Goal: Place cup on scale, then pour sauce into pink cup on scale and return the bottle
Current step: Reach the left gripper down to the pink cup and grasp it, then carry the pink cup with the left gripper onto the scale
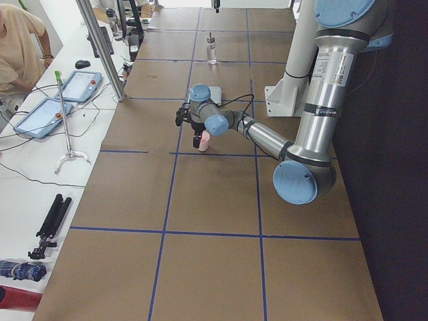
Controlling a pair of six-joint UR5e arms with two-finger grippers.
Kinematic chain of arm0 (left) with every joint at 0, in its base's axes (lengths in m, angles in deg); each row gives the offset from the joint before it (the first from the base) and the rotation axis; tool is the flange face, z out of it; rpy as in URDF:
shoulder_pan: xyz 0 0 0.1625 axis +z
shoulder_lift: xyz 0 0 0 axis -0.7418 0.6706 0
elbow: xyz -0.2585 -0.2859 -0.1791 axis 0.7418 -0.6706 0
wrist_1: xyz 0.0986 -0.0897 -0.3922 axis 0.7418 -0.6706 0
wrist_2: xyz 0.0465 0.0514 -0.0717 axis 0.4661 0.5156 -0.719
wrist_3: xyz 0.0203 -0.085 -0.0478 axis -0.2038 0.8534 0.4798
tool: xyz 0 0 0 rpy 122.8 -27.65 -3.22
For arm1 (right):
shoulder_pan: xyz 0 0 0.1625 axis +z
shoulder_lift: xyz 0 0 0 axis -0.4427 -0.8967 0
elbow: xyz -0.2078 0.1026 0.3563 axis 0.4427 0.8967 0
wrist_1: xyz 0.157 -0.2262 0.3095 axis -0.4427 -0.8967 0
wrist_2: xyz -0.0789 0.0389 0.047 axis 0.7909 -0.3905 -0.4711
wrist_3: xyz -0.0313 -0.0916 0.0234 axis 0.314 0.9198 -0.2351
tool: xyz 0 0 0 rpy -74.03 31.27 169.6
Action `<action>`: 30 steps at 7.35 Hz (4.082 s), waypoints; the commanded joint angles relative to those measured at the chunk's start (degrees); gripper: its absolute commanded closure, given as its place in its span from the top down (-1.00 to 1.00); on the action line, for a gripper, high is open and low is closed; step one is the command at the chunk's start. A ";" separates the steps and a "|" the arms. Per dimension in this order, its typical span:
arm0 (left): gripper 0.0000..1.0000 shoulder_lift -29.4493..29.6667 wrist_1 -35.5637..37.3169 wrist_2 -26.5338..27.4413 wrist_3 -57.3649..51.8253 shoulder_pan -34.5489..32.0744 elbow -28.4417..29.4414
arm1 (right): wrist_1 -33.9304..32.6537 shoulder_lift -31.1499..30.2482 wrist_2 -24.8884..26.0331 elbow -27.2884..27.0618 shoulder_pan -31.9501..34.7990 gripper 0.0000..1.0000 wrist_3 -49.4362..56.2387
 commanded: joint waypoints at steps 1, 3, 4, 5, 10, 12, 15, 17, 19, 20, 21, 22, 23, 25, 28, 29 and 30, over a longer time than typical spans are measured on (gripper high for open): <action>0.54 0.40 -0.02 0.06 -0.24 0.02 1.69 | 0.00 -0.12 -0.20 0.05 -0.03 1.00 -0.06; 0.48 0.58 -0.20 0.06 -0.33 0.02 2.57 | 0.00 -0.12 -0.29 0.05 0.06 1.00 0.03; 0.43 0.75 -0.20 -0.11 -0.25 0.02 2.31 | 0.00 -0.12 -0.29 -0.04 -0.03 1.00 0.03; 0.39 0.75 -0.11 -0.20 -0.24 0.10 2.31 | 0.00 -0.12 -0.29 -0.04 -0.03 1.00 0.03; -0.56 0.49 0.06 -0.55 -0.24 0.45 2.14 | 0.00 0.06 -0.20 0.13 -0.03 1.00 -0.06; -1.00 0.58 0.06 -0.64 -0.33 0.46 1.79 | -0.09 0.06 -0.29 0.22 -0.03 1.00 -0.06; -1.00 0.75 5.21 -5.73 0.19 -1.03 -5.21 | -0.09 0.06 -0.46 0.13 -0.12 1.00 -0.15; -1.00 6.25 9.63 -5.65 10.12 -1.22 -7.27 | -0.09 0.06 -0.46 -0.04 -0.12 1.00 -0.15; -1.00 11.80 9.91 -5.21 16.89 1.93 -6.65 | -0.09 0.23 -1.42 -0.04 -0.12 1.00 -0.06; -1.00 14.87 11.74 -2.69 16.89 5.26 -6.48 | 0.00 0.23 -1.52 -0.13 -0.12 1.00 -0.06; -1.00 19.08 11.84 3.25 16.89 7.47 -4.48 | 0.00 0.23 -1.87 -0.13 -0.12 1.00 0.03; -1.00 23.12 11.84 3.92 16.72 8.71 -1.41 | 0.00 0.23 -1.87 -0.04 -0.03 1.00 0.20; -1.00 24.38 11.67 6.28 16.54 10.11 -0.25 | -0.09 0.23 -1.96 -0.04 -0.12 1.00 0.29; -1.00 28.77 12.63 9.99 16.54 12.76 4.22 | 0.00 0.23 -2.83 -0.04 -0.12 1.00 0.29; -1.00 32.83 14.21 12.17 16.28 12.94 9.16 | 0.00 0.23 -2.92 0.05 -0.12 1.00 0.38; -1.00 36.57 16.30 12.45 16.28 13.20 12.91 | 0.00 0.23 -2.92 0.05 -0.12 1.00 0.38; -1.00 37.92 16.76 12.45 16.28 13.20 14.43 | 0.00 0.14 -2.92 0.13 -0.12 1.00 0.38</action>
